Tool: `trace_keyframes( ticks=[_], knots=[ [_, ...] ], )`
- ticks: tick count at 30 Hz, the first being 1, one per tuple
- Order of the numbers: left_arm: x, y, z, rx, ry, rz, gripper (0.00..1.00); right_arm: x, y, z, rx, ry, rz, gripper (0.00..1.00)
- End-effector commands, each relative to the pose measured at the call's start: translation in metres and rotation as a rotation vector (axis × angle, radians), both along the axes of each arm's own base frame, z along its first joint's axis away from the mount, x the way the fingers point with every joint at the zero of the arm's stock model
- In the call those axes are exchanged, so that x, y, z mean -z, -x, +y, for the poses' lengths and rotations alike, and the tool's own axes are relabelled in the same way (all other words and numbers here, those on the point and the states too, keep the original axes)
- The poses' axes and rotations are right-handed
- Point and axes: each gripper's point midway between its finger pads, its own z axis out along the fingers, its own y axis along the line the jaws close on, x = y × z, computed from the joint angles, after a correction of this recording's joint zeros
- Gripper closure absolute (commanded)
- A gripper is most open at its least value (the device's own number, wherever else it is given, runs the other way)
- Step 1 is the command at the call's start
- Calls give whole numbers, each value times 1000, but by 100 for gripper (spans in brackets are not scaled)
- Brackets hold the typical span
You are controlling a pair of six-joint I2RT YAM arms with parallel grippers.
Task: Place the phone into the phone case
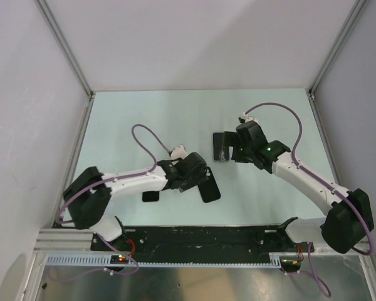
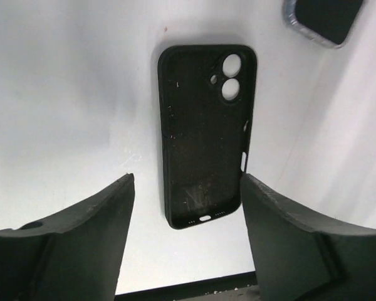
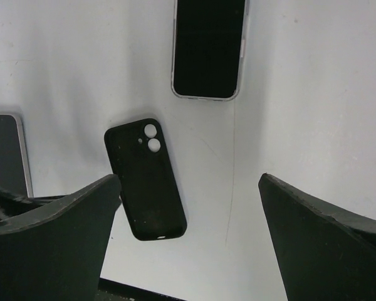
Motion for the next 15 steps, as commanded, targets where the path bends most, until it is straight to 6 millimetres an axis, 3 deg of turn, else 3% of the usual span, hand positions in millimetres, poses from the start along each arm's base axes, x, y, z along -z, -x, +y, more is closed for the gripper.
trace_keyframes(
  ticks=[1, 4, 8, 11, 15],
  knots=[
    [-40, -13, 46, -24, -73, -162, 25, -7, -4, 21, 4, -42, -29, 1],
    [-43, -14, 112, -119, -133, -196, 24, 1, 2, 46, -22, -31, -12, 0],
    [-32, -12, 190, -243, -211, -199, 25, 5, 5, 73, -49, -36, -1, 1],
    [-22, -11, 219, -300, -244, -175, 27, 7, 7, 82, -63, -43, 4, 1],
    [0, -8, 236, -398, -212, -96, 31, 7, 9, 84, -75, -41, 8, 1]
  ],
)
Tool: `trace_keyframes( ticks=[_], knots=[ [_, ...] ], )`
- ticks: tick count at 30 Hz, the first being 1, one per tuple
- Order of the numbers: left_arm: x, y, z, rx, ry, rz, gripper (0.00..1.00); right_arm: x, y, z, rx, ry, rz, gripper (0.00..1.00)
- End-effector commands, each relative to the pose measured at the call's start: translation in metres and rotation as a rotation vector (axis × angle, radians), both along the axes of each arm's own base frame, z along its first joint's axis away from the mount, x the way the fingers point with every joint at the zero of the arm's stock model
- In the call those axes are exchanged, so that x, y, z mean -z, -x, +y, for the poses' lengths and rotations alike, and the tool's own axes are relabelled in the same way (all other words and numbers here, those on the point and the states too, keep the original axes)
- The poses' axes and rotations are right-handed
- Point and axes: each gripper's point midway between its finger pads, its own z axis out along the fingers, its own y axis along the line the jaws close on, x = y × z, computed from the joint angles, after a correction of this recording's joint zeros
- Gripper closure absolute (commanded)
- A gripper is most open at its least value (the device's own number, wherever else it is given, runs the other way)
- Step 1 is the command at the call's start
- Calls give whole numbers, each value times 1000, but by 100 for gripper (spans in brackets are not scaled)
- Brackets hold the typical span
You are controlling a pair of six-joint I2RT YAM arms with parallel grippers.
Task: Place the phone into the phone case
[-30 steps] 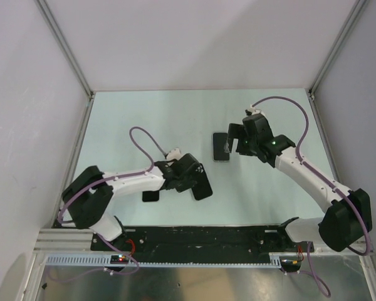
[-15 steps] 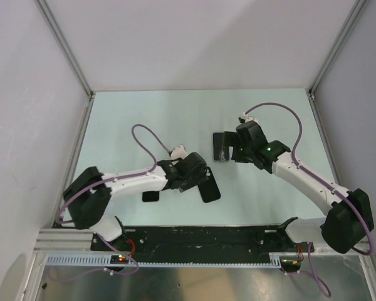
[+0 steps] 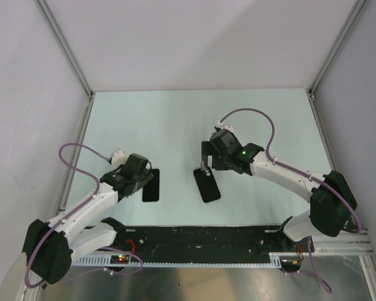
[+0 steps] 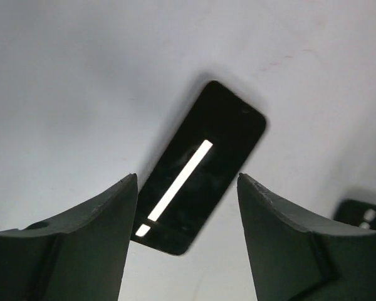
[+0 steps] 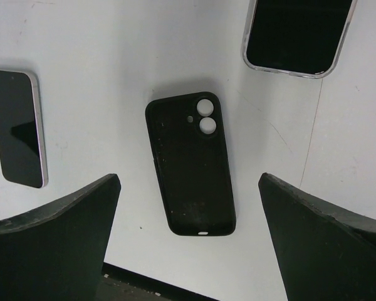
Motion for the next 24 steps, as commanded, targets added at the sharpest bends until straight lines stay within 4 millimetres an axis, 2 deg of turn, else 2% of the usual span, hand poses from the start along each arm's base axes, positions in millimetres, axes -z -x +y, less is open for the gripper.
trace_keyframes(
  ticks=[1, 6, 13, 19, 24],
  knots=[
    [26, 7, 24, -75, -10, 73, 33, -25, -14, 11, 28, -52, -61, 1],
    [46, 10, 38, -172, 37, 104, 44, -23, -11, 8, 14, -36, -57, 2],
    [62, 15, 40, -193, 43, 155, 69, -23, -11, 14, -13, -50, -58, 2],
    [72, 23, 25, -132, 50, 202, 85, -20, -12, 17, -23, -53, -55, 2],
    [76, 34, -5, -56, 73, 218, 90, -17, -13, 18, -23, -47, -51, 2]
  ],
)
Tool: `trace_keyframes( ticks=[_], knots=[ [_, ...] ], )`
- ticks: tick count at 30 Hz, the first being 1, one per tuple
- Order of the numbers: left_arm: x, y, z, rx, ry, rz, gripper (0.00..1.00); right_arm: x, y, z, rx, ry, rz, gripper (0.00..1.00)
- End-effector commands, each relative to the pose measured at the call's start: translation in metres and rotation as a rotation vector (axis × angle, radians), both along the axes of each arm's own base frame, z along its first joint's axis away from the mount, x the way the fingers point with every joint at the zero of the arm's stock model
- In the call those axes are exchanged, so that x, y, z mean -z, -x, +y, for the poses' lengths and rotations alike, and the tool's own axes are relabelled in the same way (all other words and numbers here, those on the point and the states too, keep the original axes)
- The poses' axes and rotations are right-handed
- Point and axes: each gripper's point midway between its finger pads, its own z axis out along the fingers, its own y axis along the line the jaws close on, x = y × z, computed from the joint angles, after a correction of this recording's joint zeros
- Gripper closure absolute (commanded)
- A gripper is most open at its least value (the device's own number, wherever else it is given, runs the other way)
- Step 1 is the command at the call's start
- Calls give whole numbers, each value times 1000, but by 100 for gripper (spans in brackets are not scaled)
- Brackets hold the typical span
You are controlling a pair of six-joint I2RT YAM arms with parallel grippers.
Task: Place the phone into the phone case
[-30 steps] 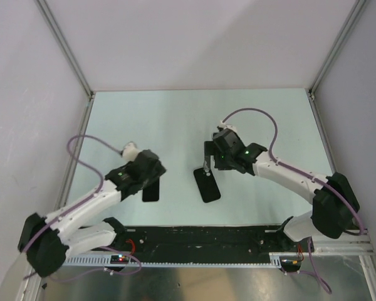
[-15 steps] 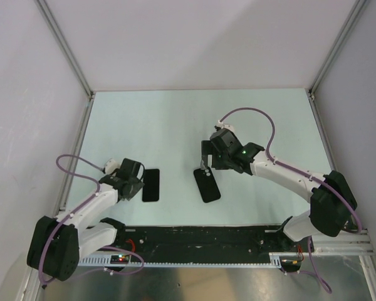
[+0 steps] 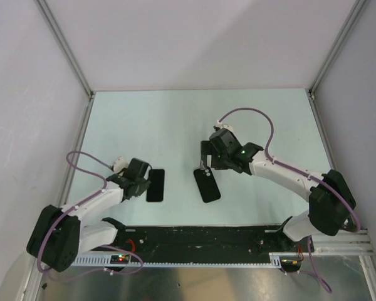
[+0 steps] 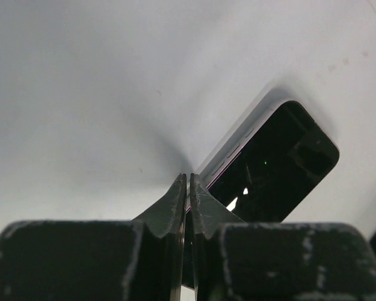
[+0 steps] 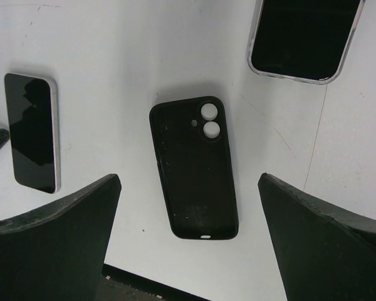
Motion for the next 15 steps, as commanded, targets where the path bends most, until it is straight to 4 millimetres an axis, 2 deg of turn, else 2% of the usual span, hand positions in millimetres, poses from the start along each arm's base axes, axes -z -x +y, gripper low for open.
trace_keyframes(
  ticks=[1, 7, 15],
  knots=[
    [16, 25, -26, 62, 39, 79, 90, -13, -10, 13, -12, -34, -42, 2],
    [14, 32, -63, 143, 64, 83, 92, -8, -14, 19, -26, -38, -40, 2],
    [-8, 41, -117, 237, 164, 37, 93, 3, -11, 27, -35, -17, -18, 2]
  ],
)
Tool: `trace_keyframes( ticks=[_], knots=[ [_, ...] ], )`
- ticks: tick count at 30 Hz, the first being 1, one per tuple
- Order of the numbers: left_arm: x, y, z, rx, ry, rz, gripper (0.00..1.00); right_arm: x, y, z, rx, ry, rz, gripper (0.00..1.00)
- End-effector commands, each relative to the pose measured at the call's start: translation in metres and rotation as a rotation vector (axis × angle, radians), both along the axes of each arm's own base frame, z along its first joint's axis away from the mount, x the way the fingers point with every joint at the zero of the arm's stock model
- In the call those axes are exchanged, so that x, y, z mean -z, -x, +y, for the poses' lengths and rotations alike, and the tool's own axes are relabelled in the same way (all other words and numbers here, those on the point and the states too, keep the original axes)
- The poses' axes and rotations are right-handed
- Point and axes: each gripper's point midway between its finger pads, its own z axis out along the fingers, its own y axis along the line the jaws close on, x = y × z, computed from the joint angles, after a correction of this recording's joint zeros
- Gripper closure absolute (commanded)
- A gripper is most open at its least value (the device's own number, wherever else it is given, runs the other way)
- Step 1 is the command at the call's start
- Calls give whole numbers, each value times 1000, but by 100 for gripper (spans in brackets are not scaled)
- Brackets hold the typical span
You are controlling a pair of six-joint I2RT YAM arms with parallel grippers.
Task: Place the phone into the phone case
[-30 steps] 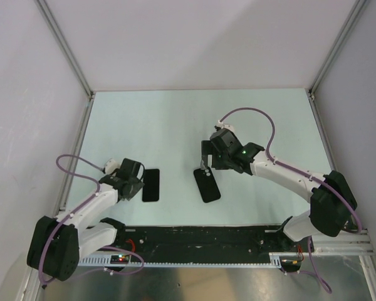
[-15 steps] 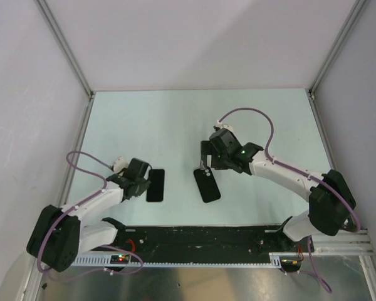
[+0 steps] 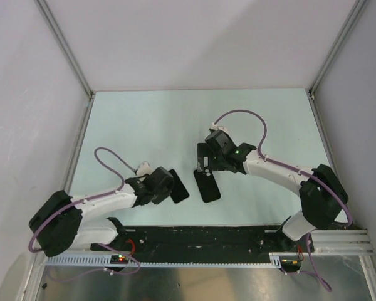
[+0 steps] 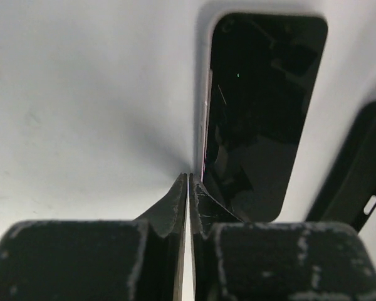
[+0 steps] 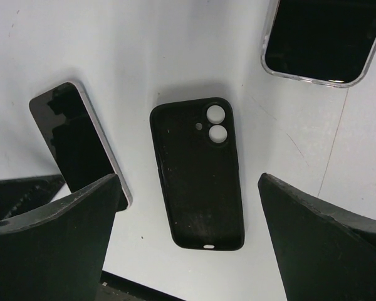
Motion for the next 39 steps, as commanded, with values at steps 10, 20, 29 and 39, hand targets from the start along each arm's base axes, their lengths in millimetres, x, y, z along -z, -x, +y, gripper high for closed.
trace_keyframes(
  ticks=[10, 20, 29, 39],
  knots=[
    [-39, -7, 42, -59, -14, -106, 86, -11, 9, 64, -199, -18, -81, 1],
    [-104, -56, 102, -174, -14, -239, 46, 18, 43, 123, -424, 52, -91, 1],
    [-135, -76, 125, -183, -6, -285, 14, 43, 59, 145, -489, 86, -67, 0],
    [-135, -80, 126, -168, -4, -272, 11, 61, 58, 145, -487, 180, -75, 0]
  ],
)
